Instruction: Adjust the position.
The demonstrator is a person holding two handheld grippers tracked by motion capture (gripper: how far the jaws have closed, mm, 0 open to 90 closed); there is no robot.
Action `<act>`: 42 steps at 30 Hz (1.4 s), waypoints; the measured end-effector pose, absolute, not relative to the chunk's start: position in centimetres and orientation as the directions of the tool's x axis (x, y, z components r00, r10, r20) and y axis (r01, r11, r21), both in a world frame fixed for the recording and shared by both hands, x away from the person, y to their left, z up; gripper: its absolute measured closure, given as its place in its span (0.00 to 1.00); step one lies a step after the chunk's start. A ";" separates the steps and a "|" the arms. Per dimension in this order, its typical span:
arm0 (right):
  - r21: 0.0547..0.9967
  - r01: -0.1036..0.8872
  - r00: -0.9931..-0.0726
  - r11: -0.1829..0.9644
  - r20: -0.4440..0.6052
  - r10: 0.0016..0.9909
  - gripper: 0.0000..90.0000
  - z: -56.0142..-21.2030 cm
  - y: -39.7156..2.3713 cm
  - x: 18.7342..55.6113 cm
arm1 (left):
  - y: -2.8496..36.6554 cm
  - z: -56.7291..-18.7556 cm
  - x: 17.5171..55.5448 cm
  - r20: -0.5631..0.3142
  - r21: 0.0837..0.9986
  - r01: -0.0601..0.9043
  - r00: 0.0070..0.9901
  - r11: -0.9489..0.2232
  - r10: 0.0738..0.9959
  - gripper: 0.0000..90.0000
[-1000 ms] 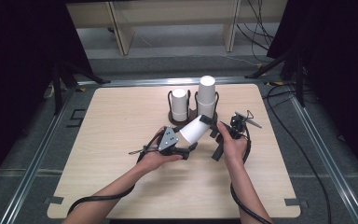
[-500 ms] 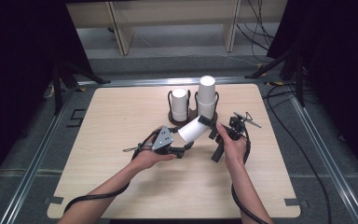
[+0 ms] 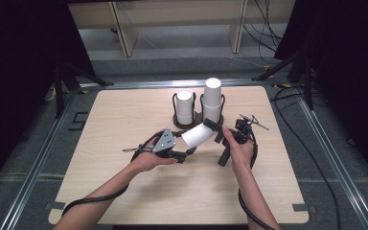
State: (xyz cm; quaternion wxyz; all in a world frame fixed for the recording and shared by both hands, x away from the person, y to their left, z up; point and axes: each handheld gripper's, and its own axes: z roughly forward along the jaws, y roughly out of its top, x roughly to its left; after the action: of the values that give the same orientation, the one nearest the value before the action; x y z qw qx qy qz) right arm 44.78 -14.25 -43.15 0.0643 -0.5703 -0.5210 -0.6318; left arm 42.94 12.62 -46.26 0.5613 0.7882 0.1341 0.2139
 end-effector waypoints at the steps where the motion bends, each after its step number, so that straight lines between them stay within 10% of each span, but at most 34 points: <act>1: 0.610 0.655 -0.351 -0.446 0.768 0.535 0.36 -43.1 -14.4 44.8 | 12.7 -46.2 43.0 0.192 0.939 -0.031 0.874 -0.343 0.446 0.32; 13: 0.640 0.609 -0.352 -0.468 0.747 0.564 0.36 -42.5 -15.5 44.4 | 13.5 -45.3 43.7 0.188 0.935 -0.028 0.883 -0.353 0.429 0.34; 25: 0.865 0.479 -0.434 -0.152 0.384 0.815 0.33 -43.4 -17.2 43.5 | 14.8 -44.0 44.5 0.208 0.908 -0.036 0.904 -0.418 0.374 0.35; 42: 0.895 0.444 -0.510 0.046 0.211 0.834 0.35 -44.5 -17.8 41.7 | 15.9 -42.7 45.2 0.221 0.857 -0.043 0.931 -0.514 0.290 0.35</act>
State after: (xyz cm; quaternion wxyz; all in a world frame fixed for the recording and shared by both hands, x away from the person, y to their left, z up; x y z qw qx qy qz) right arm 41.68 -17.84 -44.50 -0.1882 -0.4577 -0.6981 -0.5175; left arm 45.19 15.88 -42.74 0.4874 0.8532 0.0724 0.1710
